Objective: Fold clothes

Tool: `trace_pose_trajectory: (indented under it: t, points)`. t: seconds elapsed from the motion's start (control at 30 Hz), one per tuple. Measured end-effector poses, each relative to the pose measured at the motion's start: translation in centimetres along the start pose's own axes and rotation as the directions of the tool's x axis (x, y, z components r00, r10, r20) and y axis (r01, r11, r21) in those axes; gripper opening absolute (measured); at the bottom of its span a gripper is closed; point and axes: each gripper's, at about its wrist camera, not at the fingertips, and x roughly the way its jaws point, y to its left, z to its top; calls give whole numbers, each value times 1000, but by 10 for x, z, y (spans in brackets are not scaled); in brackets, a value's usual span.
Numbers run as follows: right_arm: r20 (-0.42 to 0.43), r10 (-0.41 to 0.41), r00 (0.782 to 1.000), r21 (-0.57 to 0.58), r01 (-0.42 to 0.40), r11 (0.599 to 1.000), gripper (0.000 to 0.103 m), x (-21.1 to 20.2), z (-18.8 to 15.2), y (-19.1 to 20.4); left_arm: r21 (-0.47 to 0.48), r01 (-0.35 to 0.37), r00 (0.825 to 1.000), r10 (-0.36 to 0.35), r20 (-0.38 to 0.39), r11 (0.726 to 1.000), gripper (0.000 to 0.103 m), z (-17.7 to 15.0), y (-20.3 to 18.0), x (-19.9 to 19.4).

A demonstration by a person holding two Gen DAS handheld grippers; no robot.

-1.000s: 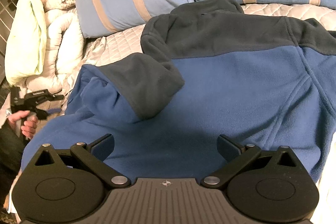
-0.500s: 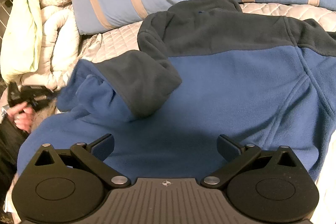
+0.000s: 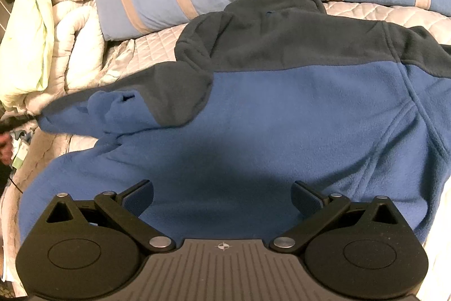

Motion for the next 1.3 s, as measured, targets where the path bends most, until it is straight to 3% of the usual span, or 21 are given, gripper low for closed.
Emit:
trace_pose_trajectory:
  t: [0.03,0.1,0.2,0.3,0.47,0.6,0.83,0.93,0.97,1.0,1.1,1.13,1.3]
  points:
    - [-1,-1,1000,-2,1,1000,103,0,0,0,-13,-7,1000,7,-21,1000,17,-6,2,6]
    - [-2,-4,1000,-6,4,1000,103,0,0,1,-52,-9,999,7,-52,999,35,-16,9,15]
    - [-2,-8,1000,-6,8,1000,103,0,0,1,-175,44,998,-51,-37,984,53,-27,27,13]
    - [-3,-13,1000,-8,13,1000,103,1,0,3,-329,118,988,-143,-54,937,54,-34,45,23]
    - [-3,-17,1000,-10,17,1000,103,0,1,3,-551,223,956,-290,-36,804,54,-56,68,46]
    - [-3,-20,1000,-10,20,1000,103,0,0,3,-631,280,937,-349,16,723,53,-66,75,57]
    - [-5,-24,1000,-11,24,1000,103,1,1,3,-687,350,906,-417,75,636,53,-73,76,60]
    - [-7,-25,1000,-12,25,1000,103,1,2,3,-744,367,885,-455,95,558,52,-85,81,71]
    - [-6,-26,1000,-14,26,1000,103,1,2,3,-754,366,885,-456,100,545,48,-87,82,72]
    - [-6,-26,1000,-13,26,1000,103,1,2,3,-754,357,892,-442,99,551,32,-86,83,71]
    - [-7,-24,1000,-11,24,1000,103,1,2,2,-754,330,912,-399,98,568,24,-85,84,67]
    - [-8,-25,1000,-13,25,1000,103,2,2,3,-740,318,921,-378,94,593,23,-81,83,64]
    - [-11,-22,1000,-13,22,1000,103,1,2,2,-536,237,971,-209,113,811,22,-42,67,24]
